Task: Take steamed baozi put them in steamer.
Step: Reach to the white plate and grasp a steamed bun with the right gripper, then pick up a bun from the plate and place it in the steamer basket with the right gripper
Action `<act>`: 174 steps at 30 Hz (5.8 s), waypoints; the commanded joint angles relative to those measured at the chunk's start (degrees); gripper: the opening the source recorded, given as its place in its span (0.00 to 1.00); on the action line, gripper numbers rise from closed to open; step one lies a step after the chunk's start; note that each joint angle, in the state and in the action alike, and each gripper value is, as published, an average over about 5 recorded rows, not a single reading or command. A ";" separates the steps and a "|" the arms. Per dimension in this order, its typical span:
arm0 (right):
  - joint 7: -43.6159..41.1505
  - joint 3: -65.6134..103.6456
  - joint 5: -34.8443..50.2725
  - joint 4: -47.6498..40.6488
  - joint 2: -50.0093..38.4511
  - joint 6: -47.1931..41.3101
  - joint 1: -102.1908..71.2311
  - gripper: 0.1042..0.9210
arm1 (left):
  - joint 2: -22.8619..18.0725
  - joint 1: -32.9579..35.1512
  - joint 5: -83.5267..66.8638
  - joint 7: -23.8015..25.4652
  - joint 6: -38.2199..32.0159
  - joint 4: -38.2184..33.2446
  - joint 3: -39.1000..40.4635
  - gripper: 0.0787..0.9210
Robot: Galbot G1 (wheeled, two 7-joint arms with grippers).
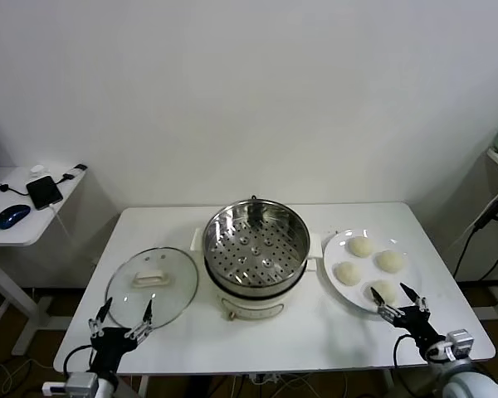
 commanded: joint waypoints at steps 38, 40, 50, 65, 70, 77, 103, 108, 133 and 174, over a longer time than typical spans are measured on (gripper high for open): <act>-65.93 -45.63 -75.90 -62.89 2.62 19.16 82.36 0.88 | -1.71 1.41 2.76 -0.29 -0.11 -0.17 -0.34 0.88; -64.18 -43.81 -75.89 -64.26 3.98 19.05 81.70 0.88 | -1.67 1.29 2.74 -0.27 -0.07 -0.13 -0.37 0.88; -58.30 -39.13 -79.01 -68.33 8.61 19.05 80.01 0.88 | -1.52 1.57 2.72 -0.22 -0.14 -0.10 -0.31 0.88; -54.56 -35.88 -84.77 -73.11 11.40 18.80 79.52 0.88 | -1.43 1.61 2.84 -0.24 -0.31 0.77 -0.15 0.88; -53.55 -35.19 -85.04 -74.31 12.08 18.77 79.31 0.88 | -1.49 1.84 3.26 -0.32 -0.54 1.40 -0.06 0.88; -53.32 -34.99 -85.04 -74.84 12.25 18.55 79.46 0.88 | -1.52 1.94 3.44 -0.27 -0.43 1.21 0.04 0.88; -63.48 -49.43 -62.82 -56.96 4.31 12.66 87.00 0.55 | -1.28 0.58 4.03 -0.41 -0.18 1.16 0.53 0.88; -68.40 -58.57 -53.38 -58.09 8.72 10.63 98.98 0.55 | -1.06 0.77 5.48 -0.75 -0.78 0.72 0.94 0.88; -75.53 -78.04 -43.19 -72.68 33.86 55.48 108.80 0.56 | -2.24 0.33 5.88 -2.33 -1.96 2.08 0.87 0.88; -57.39 -71.37 -69.69 -69.53 33.56 55.48 96.22 0.71 | -3.16 -0.29 6.10 -2.29 -1.38 2.77 1.24 0.88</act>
